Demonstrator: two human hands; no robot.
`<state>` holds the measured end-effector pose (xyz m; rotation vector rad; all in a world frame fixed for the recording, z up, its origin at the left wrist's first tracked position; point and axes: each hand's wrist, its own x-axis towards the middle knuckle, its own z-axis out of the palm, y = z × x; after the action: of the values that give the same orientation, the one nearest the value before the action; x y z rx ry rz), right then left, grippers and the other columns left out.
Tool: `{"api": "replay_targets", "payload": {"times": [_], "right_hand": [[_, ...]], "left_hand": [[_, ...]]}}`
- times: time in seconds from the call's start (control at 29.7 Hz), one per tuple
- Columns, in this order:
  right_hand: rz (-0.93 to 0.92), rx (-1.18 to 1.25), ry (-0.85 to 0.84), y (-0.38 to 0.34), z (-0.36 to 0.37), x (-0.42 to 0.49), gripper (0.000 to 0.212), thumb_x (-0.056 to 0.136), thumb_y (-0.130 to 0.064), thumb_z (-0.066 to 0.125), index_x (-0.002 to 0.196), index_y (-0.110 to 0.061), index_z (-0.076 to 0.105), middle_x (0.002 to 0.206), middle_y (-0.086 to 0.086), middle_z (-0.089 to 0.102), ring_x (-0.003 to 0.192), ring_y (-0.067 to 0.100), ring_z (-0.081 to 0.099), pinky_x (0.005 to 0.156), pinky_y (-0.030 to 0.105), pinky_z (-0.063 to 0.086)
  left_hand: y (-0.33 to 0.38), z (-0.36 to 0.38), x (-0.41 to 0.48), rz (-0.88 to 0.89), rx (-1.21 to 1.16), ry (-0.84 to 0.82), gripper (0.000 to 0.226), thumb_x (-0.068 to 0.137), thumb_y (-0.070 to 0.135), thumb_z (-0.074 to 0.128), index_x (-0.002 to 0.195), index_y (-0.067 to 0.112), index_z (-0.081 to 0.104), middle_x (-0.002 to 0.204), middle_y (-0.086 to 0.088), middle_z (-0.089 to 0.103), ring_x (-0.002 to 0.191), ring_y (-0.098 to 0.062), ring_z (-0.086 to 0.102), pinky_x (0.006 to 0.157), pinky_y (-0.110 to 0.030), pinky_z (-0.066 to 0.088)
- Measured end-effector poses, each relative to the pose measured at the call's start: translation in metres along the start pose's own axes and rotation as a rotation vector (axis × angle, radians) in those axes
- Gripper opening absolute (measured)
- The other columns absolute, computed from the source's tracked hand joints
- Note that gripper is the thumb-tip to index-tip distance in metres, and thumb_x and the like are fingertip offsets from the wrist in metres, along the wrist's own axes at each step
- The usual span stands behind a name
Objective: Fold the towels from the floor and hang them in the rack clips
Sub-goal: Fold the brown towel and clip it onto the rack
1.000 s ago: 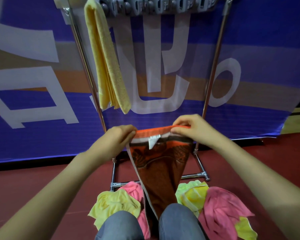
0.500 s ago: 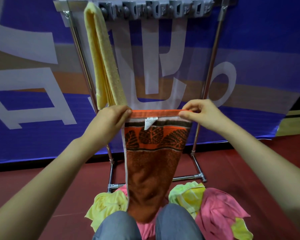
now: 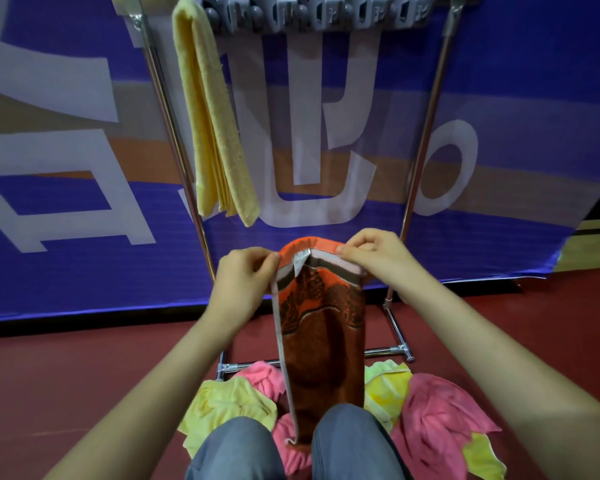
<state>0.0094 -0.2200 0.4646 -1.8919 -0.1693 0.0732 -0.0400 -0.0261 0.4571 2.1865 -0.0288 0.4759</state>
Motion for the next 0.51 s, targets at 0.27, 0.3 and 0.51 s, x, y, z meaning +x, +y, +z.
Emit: {"api": "replay_targets", "payload": {"times": [0.27,0.3,0.51], "right_hand": [[0.113,0.294,-0.147,0.004,0.038,-0.017,0.008,0.087,-0.017,0.057,0.081,-0.016,0.051,0.070,0.009,0.065,0.062,0.014,0.065,0.066,0.029,0.057],[0.126,0.336,-0.160,0.004,0.039,-0.019,0.008,0.089,-0.017,0.053,0.081,-0.015,0.051,0.071,0.010,0.064,0.061,0.014,0.064,0.064,0.026,0.057],[0.105,0.395,-0.226,0.011,0.043,-0.022,0.014,0.093,-0.008,0.041,0.087,-0.016,0.052,0.077,0.009,0.061,0.064,0.013,0.063,0.064,0.019,0.055]], "left_hand": [[0.009,0.027,-0.013,-0.020,-0.114,-0.082,0.025,0.090,0.014,0.050,0.084,0.000,0.071,0.075,-0.012,0.071,0.067,-0.014,0.064,0.065,-0.025,0.051],[0.007,0.026,-0.014,-0.036,-0.129,-0.091,0.026,0.091,0.016,0.050,0.084,0.000,0.070,0.075,-0.012,0.071,0.069,-0.016,0.065,0.069,-0.029,0.053],[0.005,0.019,-0.018,-0.019,-0.073,-0.217,0.019,0.081,0.020,0.064,0.099,0.015,0.069,0.085,-0.006,0.072,0.082,-0.013,0.066,0.080,-0.032,0.052]]}}
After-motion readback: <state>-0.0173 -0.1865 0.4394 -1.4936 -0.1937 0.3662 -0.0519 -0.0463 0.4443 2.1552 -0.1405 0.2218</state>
